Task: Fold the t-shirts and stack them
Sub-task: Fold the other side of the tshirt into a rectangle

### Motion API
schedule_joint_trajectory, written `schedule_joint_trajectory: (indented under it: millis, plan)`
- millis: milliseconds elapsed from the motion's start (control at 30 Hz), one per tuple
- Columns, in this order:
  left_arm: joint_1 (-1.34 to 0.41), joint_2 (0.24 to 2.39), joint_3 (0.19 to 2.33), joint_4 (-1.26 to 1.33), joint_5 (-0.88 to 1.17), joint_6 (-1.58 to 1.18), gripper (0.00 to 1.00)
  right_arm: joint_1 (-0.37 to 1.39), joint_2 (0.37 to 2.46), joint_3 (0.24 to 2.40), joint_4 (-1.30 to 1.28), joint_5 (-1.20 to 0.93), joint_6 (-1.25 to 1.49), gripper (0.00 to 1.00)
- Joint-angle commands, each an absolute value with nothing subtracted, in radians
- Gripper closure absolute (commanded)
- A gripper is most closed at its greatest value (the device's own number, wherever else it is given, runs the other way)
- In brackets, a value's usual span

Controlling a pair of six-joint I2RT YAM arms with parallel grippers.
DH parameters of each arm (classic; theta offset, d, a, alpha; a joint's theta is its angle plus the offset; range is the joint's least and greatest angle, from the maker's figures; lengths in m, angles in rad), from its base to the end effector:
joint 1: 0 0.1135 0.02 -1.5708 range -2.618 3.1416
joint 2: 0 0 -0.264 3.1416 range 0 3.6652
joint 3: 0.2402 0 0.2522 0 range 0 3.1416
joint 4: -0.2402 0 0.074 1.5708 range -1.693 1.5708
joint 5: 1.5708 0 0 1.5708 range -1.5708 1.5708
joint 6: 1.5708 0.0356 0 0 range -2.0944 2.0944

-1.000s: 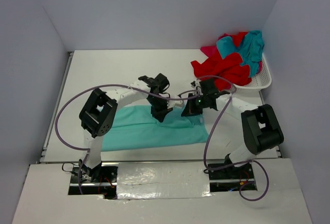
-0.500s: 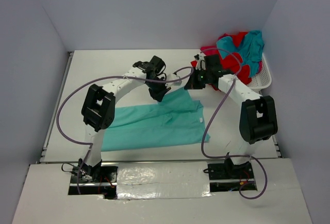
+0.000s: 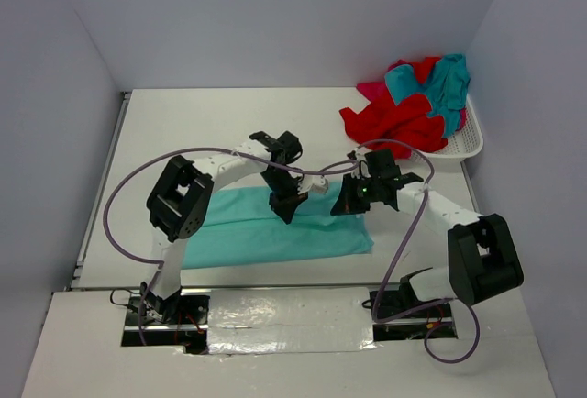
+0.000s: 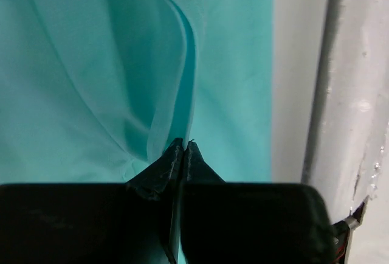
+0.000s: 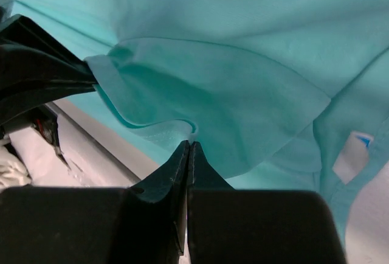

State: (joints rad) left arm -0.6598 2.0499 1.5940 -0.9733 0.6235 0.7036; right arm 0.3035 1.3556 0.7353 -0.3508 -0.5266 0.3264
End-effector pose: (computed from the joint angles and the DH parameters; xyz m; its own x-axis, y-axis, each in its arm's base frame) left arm 0.3053 -0.2632 0.1919 -0.2324 0.8450 -0.4816 0.9352 0.0580 -0.3495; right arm 0.2399 0.0939 0.1913 -0.9158 0.0037 -0.4016 -0.2485 0.7803 0.5740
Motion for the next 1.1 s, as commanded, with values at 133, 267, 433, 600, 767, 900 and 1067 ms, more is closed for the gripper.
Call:
schedule_joint_trajectory:
  millis: [133, 267, 433, 600, 767, 900, 1067]
  plan:
    - [-0.669, 2.028, 1.589, -1.061, 0.727, 0.831, 0.79, 0.322, 1.328, 0.68, -0.321, -0.586, 0.319, 0.92]
    - [-0.67, 2.019, 1.588, -1.135, 0.709, 0.919, 0.59, 0.324, 1.299, 0.646, -0.376, -0.627, 0.288, 0.8]
    - [-0.672, 2.01, 1.589, -1.224, 0.699, 0.985, 0.46, 0.327, 1.217, 0.592, -0.432, -0.66, 0.279, 0.64]
    - [-0.676, 2.003, 1.591, -1.204, 0.693, 0.962, 0.01, 0.327, 1.143, 0.603, -0.466, -0.663, 0.288, 0.49]
    - [-0.669, 1.997, 1.601, -1.086, 0.698, 0.836, 0.01, 0.327, 1.166, 0.695, -0.415, -0.606, 0.314, 0.56]
    - [-0.647, 1.985, 1.632, -0.988, 0.701, 0.71, 0.01, 0.325, 1.285, 0.744, -0.321, -0.534, 0.377, 0.89]
    - [-0.649, 1.985, 1.591, -0.937, 0.655, 0.684, 0.01, 0.333, 1.458, 0.779, -0.186, -0.527, 0.442, 0.96]
